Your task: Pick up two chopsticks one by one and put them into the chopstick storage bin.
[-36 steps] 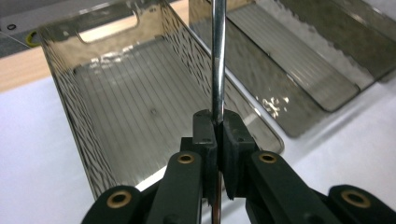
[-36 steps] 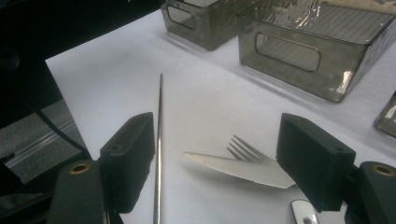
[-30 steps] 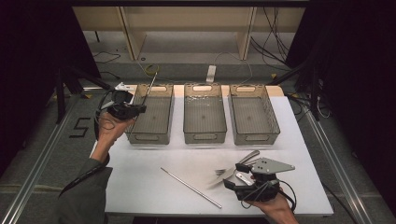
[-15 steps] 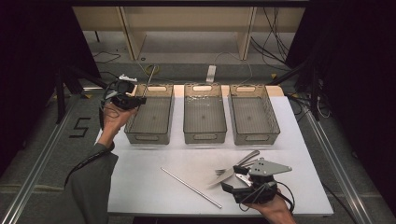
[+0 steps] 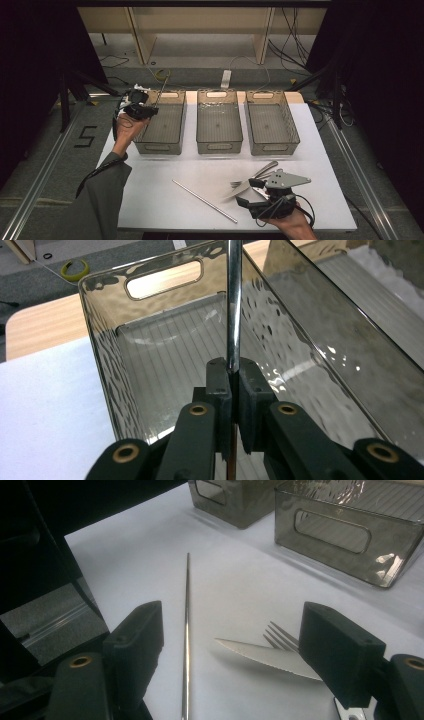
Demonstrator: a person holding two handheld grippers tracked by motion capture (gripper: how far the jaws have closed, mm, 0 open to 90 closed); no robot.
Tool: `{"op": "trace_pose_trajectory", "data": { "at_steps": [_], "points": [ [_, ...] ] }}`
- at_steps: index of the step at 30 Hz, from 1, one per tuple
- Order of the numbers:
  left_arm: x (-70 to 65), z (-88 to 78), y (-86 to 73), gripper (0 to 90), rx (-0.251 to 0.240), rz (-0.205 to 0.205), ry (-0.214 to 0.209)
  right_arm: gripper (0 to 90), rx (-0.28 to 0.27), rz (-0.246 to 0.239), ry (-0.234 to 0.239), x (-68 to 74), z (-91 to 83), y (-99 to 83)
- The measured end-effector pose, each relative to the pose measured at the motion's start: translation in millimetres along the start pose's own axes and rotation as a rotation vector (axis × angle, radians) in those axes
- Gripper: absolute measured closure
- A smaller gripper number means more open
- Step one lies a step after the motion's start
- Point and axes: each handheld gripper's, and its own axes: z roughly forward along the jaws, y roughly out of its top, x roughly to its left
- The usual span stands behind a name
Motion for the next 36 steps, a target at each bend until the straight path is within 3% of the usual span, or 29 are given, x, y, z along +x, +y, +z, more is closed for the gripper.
{"op": "trace_pose_trajectory", "data": {
  "at_steps": [4,7,8,11,13,14,16,20,21,24,25,28,30,31,33,36],
  "points": [
    [1.7,5.1,-3.2,84.2,0.036,0.021,0.019,27.0,0.008,-0.002,0.001,0.7,-0.1,0.1],
    [6.4,6.3,-5.7,83.7,0.038,-0.006,0.017,27.0,0.013,0.002,0.006,0.6,0.1,0.0],
    [7.8,6.2,-6.2,74.7,0.038,-0.031,0.023,27.0,0.014,0.001,0.008,0.5,0.5,0.0],
    [7.3,4.5,-6.0,64.8,0.049,-0.038,0.025,27.0,0.011,0.002,0.009,0.1,0.8,0.2],
    [5.8,-1.7,-4.7,56.5,0.031,-0.064,0.001,27.0,0.025,0.013,0.015,0.2,1.1,1.1],
    [4.3,-6.0,-4.3,51.6,0.012,-0.084,-0.03,27.0,0.035,0.011,0.014,0.5,1.4,2.1],
    [0.9,-13.1,-4.9,47.8,-0.001,-0.102,-0.069,27.0,0.043,0.009,0.012,0.6,1.5,2.7],
    [-18.1,-31.7,-13.2,36.3,-0.037,-0.061,-0.143,27.1,0.103,-0.003,0.017,3.0,5.3,5.8],
    [-18.1,-31.7,-13.2,34.2,-0.037,-0.061,-0.143,27.1,0.103,-0.003,0.017,3.0,5.3,5.8],
    [-34.9,-42.7,-28.3,29.3,-0.08,-0.04,-0.197,27.0,0.165,-0.018,0.002,5.4,11.6,5.9],
    [-43.5,-48.0,-39.1,29.2,-0.117,-0.037,-0.226,27.0,0.176,-0.015,0.004,5.6,13.0,6.5],
    [-52.5,-51.0,-44.7,25.0,-0.11,-0.006,-0.22,26.7,0.211,-0.025,0.006,7.0,17.1,9.1],
    [-63.1,-55.4,-52.5,23.3,-0.124,0.056,-0.238,26.7,0.224,-0.032,0.004,9.2,20.1,9.9],
    [-66.5,-56.8,-55.1,22.0,-0.12,0.068,-0.24,26.7,0.236,-0.033,0.007,9.6,21.7,9.8],
    [-71.0,-60.1,-62.1,21.2,-0.137,0.057,-0.274,26.6,0.258,-0.041,-0.001,10.9,24.3,9.1],
    [-80.6,-65.3,-74.8,19.5,-0.158,0.074,-0.31,26.9,0.286,-0.044,-0.002,11.7,28.1,9.6]
  ]
}}
